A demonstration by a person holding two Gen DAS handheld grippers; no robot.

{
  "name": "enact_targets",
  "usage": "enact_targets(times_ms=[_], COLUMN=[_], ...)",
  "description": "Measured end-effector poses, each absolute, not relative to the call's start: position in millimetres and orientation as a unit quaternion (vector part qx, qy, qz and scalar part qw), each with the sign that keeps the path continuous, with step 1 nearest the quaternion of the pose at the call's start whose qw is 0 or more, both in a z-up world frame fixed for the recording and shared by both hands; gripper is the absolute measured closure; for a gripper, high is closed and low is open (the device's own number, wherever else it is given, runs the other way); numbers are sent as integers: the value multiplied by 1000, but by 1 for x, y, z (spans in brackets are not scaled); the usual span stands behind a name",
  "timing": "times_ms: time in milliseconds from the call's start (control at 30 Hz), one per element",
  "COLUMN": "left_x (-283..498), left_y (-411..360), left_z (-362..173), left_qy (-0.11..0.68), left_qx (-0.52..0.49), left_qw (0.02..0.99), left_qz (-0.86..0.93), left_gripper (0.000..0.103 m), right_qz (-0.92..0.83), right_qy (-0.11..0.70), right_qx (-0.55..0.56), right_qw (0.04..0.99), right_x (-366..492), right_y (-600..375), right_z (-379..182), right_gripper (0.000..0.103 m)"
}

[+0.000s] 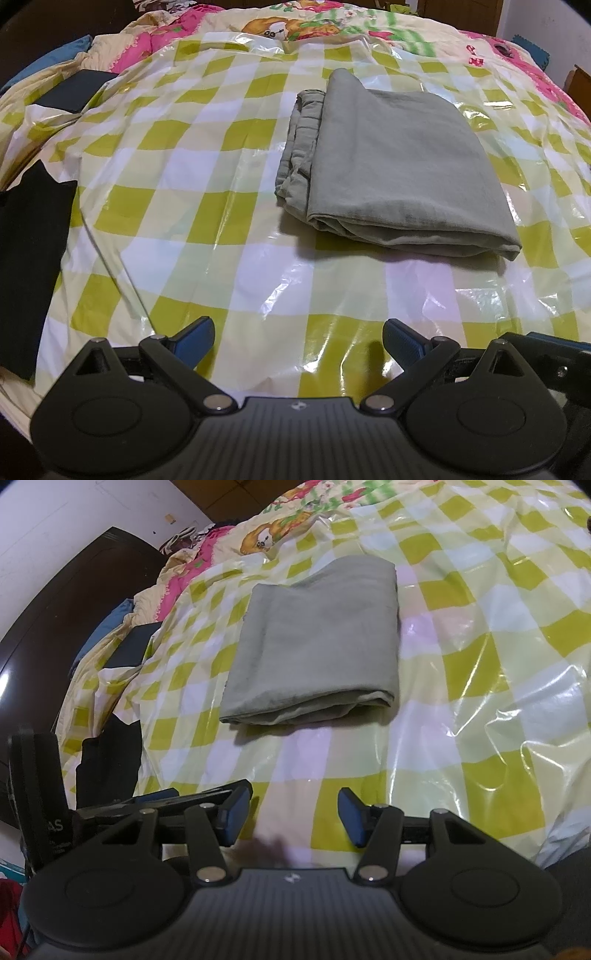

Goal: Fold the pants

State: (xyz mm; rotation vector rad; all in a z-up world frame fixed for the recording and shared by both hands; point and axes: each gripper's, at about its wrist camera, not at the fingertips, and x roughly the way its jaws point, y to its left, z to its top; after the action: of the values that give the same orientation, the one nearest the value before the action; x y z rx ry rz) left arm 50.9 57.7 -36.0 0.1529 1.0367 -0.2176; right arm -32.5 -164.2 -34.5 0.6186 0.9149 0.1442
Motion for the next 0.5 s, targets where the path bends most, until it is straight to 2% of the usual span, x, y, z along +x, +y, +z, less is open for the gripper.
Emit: enact_targets(times_ms=[500], left_x=[50], left_y=[61], left_z=[-32], left_qy=[492], left_qx=[65], left_qw=[860], left_qz=[-119], left_gripper=[0], right_qz=[66], right_qy=[434], right_qx=[291], right_qw=[850], right_x=[-33], right_y=[-162], right_z=[-35], right_gripper=[46])
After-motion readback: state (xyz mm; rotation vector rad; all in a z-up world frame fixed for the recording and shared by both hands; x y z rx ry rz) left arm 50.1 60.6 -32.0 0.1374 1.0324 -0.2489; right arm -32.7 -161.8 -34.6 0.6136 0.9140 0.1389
